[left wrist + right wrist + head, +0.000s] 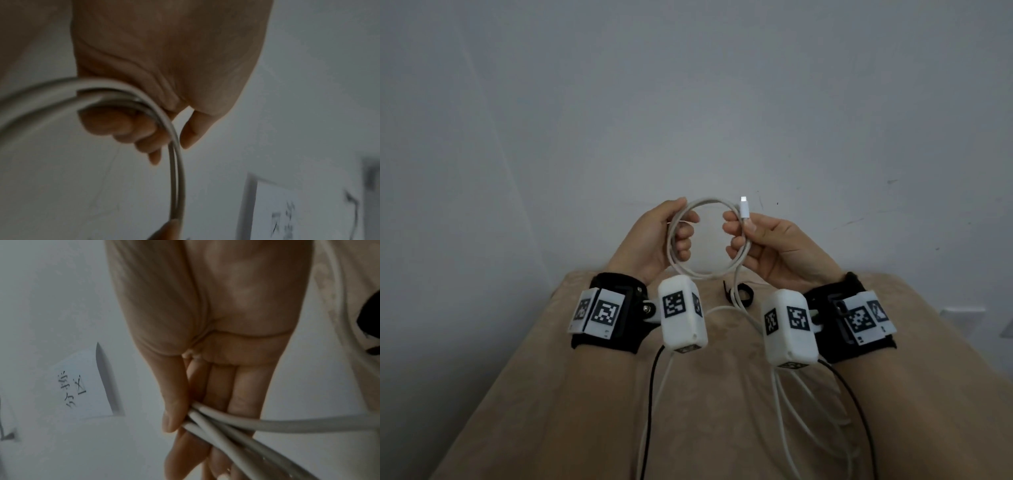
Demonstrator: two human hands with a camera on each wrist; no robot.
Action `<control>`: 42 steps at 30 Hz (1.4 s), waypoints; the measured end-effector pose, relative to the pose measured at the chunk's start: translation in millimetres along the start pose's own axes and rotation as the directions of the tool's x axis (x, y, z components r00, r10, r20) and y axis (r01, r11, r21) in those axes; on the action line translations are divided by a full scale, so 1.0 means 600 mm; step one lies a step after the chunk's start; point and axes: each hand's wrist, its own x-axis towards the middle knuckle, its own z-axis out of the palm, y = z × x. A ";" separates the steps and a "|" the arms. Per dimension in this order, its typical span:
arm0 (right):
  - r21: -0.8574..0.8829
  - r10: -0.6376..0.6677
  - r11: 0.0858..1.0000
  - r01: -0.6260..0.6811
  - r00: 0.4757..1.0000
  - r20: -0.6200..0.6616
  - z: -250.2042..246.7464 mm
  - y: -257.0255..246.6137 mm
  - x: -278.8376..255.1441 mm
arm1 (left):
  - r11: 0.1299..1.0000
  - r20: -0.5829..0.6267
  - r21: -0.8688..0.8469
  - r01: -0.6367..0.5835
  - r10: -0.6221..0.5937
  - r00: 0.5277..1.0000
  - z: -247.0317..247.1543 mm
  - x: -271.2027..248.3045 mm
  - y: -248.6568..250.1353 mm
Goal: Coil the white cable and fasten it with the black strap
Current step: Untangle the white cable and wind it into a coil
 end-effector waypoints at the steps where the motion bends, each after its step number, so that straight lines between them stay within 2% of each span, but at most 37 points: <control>1: -0.046 0.021 0.999 -0.020 1.000 0.018 0.000 0.000 0.000 | 0.990 -0.041 0.137 -0.035 0.041 0.998 0.002 -0.003 0.001; 3: -0.169 0.074 0.984 -0.062 0.995 0.062 0.003 0.000 -0.002 | 0.907 -0.069 0.404 -0.117 0.158 0.985 0.012 -0.010 0.009; 5: -0.302 0.133 0.948 -0.099 0.986 0.097 0.010 0.002 -0.003 | 0.790 -0.004 0.578 -0.203 0.251 0.968 0.021 -0.015 0.019; 6: -0.353 0.156 0.929 -0.110 0.983 0.102 0.013 0.003 -0.003 | 0.742 0.043 0.632 -0.224 0.255 0.966 0.024 -0.017 0.021; 8: -0.405 0.177 0.907 -0.118 0.978 0.111 0.017 0.003 -0.003 | 0.672 0.110 0.705 -0.228 0.214 0.971 0.028 -0.020 0.022; 10: -0.407 0.180 0.906 -0.117 0.976 0.121 0.017 0.002 -0.004 | 0.617 0.103 0.756 -0.219 0.217 0.971 0.027 -0.021 0.019; 14: -0.350 0.166 0.930 -0.113 0.978 0.126 0.017 -0.004 -0.006 | 0.526 0.058 0.809 -0.265 0.377 0.925 0.032 -0.016 0.011; 17: -0.301 0.135 0.949 -0.098 0.985 0.107 0.020 -0.002 -0.005 | 0.523 0.065 0.782 -0.339 0.472 0.879 0.034 -0.013 0.006; 22: -0.249 0.098 0.966 -0.074 0.991 0.085 0.022 0.002 -0.001 | 0.566 0.008 0.735 -0.373 0.543 0.840 0.036 -0.005 0.000; 26: -0.363 0.142 0.927 -0.088 0.982 0.123 0.018 0.005 -0.002 | 0.631 -0.114 0.692 -0.351 0.575 0.810 0.027 0.004 -0.003; 30: -0.392 0.118 0.916 -0.079 0.990 0.077 0.016 0.017 0.004 | 0.705 -0.248 0.634 -0.318 0.575 0.780 0.021 0.013 -0.006; 32: -0.360 0.103 0.930 -0.076 0.993 0.057 0.015 0.018 0.007 | 0.746 -0.279 0.606 -0.278 0.526 0.803 0.019 0.015 -0.008; 35: -0.367 0.137 0.924 -0.105 0.989 0.062 0.010 0.019 0.006 | 0.789 -0.213 0.575 -0.216 0.399 0.892 0.009 0.014 -0.008; 38: -0.400 0.198 0.903 -0.155 0.978 0.069 0.010 0.019 0.001 | 0.732 -0.092 0.652 -0.199 0.337 0.937 -0.001 0.005 -0.002; 42: -0.438 0.287 0.871 -0.223 0.954 0.084 0.015 0.024 0.000 | 0.599 0.061 0.767 -0.228 0.285 0.956 0.011 -0.004 0.003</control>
